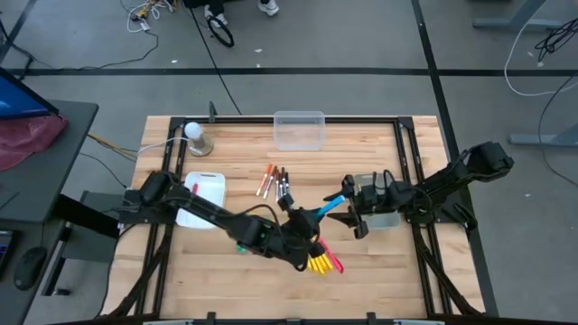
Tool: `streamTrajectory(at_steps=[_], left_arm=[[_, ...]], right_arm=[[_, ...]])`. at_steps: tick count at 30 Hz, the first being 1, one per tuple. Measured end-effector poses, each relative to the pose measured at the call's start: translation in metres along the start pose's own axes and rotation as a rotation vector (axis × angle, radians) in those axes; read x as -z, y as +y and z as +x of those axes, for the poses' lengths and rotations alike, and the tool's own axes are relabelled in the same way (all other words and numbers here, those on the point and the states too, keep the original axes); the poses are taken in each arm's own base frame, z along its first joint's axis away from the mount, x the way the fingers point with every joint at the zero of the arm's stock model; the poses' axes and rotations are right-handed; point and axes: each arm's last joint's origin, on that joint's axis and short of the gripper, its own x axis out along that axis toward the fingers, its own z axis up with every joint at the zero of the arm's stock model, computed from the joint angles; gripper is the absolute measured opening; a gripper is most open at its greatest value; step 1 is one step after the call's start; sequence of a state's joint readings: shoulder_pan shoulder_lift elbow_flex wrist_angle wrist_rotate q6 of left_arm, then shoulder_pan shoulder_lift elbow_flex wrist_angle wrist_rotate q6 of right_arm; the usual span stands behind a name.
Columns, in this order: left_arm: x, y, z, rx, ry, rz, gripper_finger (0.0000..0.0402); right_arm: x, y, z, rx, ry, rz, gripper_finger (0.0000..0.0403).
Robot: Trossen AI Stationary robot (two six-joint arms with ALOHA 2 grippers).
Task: Pick & Place Markers
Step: Put the blue highlighter pen into the transparent bin
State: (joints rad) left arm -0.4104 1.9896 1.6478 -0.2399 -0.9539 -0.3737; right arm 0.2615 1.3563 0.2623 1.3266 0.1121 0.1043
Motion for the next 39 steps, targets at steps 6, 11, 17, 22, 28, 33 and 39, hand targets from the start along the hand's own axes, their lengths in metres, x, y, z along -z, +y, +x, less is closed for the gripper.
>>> streamTrajectory(at_steps=[6,11,17,22,28,33,39], left_arm=[[-0.002,0.002,0.003,0.006,-0.001,-0.007,0.0080],[-0.002,0.002,0.003,-0.004,-0.006,-0.021,0.0085],[0.004,0.005,0.004,-0.015,0.038,-0.013,0.0119],[0.023,0.016,0.001,-0.091,0.175,-0.021,0.0188],[0.059,0.031,-0.013,-0.248,0.287,-0.059,0.0252],[0.088,0.038,-0.018,-0.311,0.322,-0.109,0.0249],[0.116,0.050,-0.022,-0.363,0.338,-0.123,0.0210]], right_arm=[[-0.003,0.002,0.000,-0.011,-0.037,-0.002,0.0194],[-0.004,0.002,0.000,-0.003,-0.038,-0.002,0.0112],[-0.003,0.000,0.000,0.050,-0.025,-0.012,0.0049],[-0.005,-0.009,-0.004,0.201,0.058,-0.034,0.0049],[-0.035,-0.027,0.012,0.346,0.314,-0.109,0.0049],[-0.075,-0.053,0.037,0.464,0.578,-0.240,0.0049],[-0.104,-0.100,0.076,0.522,0.797,-0.382,0.0049]])
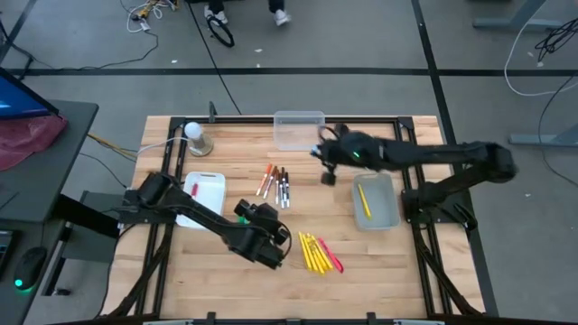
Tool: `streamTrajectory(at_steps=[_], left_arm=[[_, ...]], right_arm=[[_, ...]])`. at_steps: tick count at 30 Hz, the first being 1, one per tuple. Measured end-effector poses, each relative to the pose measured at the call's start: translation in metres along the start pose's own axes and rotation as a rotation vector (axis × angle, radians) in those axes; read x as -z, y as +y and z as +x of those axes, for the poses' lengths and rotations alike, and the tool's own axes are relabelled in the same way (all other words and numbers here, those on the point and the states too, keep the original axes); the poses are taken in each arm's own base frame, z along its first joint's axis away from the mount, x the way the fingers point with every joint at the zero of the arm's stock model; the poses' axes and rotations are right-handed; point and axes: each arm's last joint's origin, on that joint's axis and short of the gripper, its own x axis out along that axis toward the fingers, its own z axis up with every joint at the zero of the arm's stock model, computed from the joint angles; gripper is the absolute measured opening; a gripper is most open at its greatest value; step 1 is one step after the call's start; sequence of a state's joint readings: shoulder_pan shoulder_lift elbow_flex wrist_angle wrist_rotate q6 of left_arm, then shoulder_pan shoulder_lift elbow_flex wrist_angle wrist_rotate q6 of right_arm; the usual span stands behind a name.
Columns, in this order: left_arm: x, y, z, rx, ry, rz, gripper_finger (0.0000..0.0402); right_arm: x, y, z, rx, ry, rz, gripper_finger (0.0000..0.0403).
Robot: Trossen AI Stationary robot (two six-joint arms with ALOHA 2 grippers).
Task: Pick & Place Markers
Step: Put the blue highlighter pen into the transparent bin
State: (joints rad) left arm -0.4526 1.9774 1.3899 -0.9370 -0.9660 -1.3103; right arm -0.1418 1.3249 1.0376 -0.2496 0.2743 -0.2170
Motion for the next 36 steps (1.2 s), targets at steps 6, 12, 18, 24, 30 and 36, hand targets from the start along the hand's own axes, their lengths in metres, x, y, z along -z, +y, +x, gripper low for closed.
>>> streamTrajectory(at_steps=[6,12,18,24,30,36], left_arm=[[0.007,0.023,-0.001,-0.008,-0.015,-0.066,0.0170],[0.007,0.034,-0.005,0.027,-0.046,-0.126,0.0147],[0.007,0.033,-0.007,0.030,-0.078,-0.125,0.0138],[0.007,0.033,-0.006,0.028,-0.088,-0.120,0.0138],[0.007,0.032,-0.006,0.030,-0.089,-0.096,0.0138],[0.007,0.032,-0.006,0.031,-0.090,-0.090,0.0138]], right_arm=[[-0.024,-0.035,0.067,0.018,0.193,-0.128,0.0049],[-0.016,-0.069,0.131,0.023,0.387,-0.191,0.0049],[0.018,-0.090,0.169,-0.015,0.515,-0.173,0.0049],[0.047,-0.098,0.194,-0.030,0.574,-0.143,0.0049],[0.061,-0.099,0.207,-0.028,0.605,-0.118,0.0074],[0.067,-0.101,0.209,-0.018,0.625,-0.073,0.0079]])
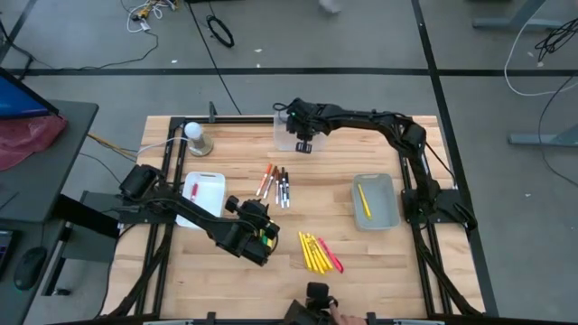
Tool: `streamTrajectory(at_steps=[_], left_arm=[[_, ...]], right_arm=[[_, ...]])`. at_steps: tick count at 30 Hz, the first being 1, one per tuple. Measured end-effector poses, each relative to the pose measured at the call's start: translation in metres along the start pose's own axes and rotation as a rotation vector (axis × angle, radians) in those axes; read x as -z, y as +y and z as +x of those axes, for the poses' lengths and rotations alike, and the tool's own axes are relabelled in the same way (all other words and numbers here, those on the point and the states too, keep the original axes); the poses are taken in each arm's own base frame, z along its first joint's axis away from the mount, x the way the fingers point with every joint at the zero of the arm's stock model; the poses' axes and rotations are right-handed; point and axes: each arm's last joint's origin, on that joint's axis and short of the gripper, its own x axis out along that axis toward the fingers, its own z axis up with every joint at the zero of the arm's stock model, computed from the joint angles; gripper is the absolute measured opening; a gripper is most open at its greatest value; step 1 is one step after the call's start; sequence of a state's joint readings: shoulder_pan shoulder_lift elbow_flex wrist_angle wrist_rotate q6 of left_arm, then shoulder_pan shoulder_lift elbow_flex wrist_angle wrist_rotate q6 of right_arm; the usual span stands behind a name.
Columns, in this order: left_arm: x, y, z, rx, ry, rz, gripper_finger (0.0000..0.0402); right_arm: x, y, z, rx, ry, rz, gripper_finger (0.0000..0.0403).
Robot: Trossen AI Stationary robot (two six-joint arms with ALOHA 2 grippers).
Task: Pick & Place Markers
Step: Put the blue highlighter pen into the transparent bin, then put the pink pen into the gray bin
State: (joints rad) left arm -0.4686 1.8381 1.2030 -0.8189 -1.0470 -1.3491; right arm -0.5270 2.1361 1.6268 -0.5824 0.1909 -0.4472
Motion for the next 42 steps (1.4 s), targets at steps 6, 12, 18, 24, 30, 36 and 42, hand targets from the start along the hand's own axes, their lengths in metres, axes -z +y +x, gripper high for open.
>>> streamTrajectory(at_steps=[6,12,18,24,30,36,42], left_arm=[[0.000,0.000,0.000,0.000,0.000,0.001,0.0138],[0.001,0.000,0.000,0.009,0.043,0.003,0.0138],[0.003,-0.001,0.000,0.018,0.080,0.003,0.0138],[0.003,-0.001,0.000,0.019,0.080,0.001,0.0138],[0.003,-0.001,0.000,0.019,0.080,0.001,0.0138],[0.005,-0.002,-0.005,0.033,0.069,0.002,0.0138],[0.010,-0.005,-0.016,0.065,0.012,-0.001,0.0138]], right_arm=[[0.001,-0.001,0.000,0.000,0.004,0.022,0.0085],[0.000,-0.002,-0.002,0.007,-0.010,0.029,0.0108],[-0.004,-0.007,-0.014,0.025,-0.047,0.035,0.0129],[-0.011,-0.008,-0.049,0.045,-0.114,0.061,0.0130],[-0.017,0.009,-0.123,-0.055,-0.245,0.092,0.0118],[0.007,0.058,-0.192,-0.170,-0.372,0.010,0.0099],[0.064,0.123,-0.227,-0.290,-0.470,-0.028,0.0078]])
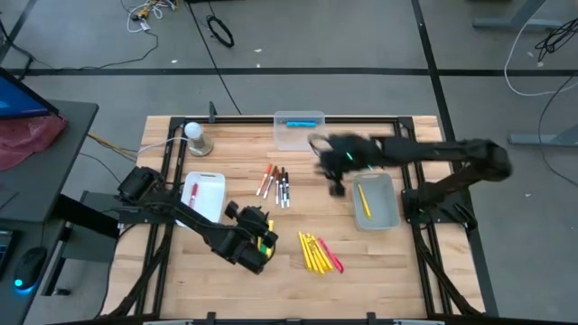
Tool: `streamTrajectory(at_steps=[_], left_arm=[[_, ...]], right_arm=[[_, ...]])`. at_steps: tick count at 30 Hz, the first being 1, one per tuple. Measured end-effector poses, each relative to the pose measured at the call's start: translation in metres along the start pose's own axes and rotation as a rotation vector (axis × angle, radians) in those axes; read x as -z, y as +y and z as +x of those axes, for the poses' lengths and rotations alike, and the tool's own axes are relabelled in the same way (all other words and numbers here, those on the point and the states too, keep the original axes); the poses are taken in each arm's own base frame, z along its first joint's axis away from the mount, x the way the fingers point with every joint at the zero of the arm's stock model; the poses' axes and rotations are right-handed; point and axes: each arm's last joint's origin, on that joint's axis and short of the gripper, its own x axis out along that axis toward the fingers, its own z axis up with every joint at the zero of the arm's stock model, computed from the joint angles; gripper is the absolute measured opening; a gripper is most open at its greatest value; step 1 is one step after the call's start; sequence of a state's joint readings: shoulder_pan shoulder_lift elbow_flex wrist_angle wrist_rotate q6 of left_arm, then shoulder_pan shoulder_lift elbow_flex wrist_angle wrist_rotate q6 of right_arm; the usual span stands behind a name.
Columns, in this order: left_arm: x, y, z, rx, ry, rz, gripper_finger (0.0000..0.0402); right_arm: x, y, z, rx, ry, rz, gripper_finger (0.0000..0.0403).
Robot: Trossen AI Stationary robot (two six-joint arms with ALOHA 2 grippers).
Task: Pick & Place Markers
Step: Put the pink pen into the gray bin
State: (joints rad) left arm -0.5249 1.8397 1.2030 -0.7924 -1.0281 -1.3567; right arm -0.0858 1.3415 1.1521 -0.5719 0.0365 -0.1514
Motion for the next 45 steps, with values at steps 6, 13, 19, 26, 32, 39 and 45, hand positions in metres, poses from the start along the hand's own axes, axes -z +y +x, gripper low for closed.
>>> streamTrajectory(at_steps=[6,13,19,26,32,39,45], left_arm=[[0.001,-0.006,-0.006,0.037,-0.045,-0.042,0.0138],[-0.007,-0.016,-0.003,0.078,-0.121,-0.069,0.0138],[-0.020,-0.023,0.008,0.085,-0.163,-0.036,0.0138],[-0.033,-0.023,0.026,0.059,-0.164,0.101,0.0138],[-0.043,-0.020,0.042,0.053,-0.126,0.149,0.0138],[-0.051,-0.018,0.055,0.069,-0.095,0.158,0.0138],[-0.055,-0.017,0.060,0.079,-0.087,0.145,0.0138]], right_arm=[[0.056,0.077,-0.013,-0.162,-0.038,0.051,0.0057],[0.102,0.149,-0.011,-0.264,-0.066,0.108,0.0029],[0.114,0.172,-0.008,-0.270,-0.068,0.160,0.0006],[0.116,0.178,0.008,-0.319,-0.087,0.233,0.0037],[0.120,0.181,0.030,-0.280,-0.051,0.246,0.0135],[0.113,0.192,0.049,-0.236,0.022,0.205,0.0213],[0.115,0.199,0.065,-0.159,0.137,0.086,0.0219]])
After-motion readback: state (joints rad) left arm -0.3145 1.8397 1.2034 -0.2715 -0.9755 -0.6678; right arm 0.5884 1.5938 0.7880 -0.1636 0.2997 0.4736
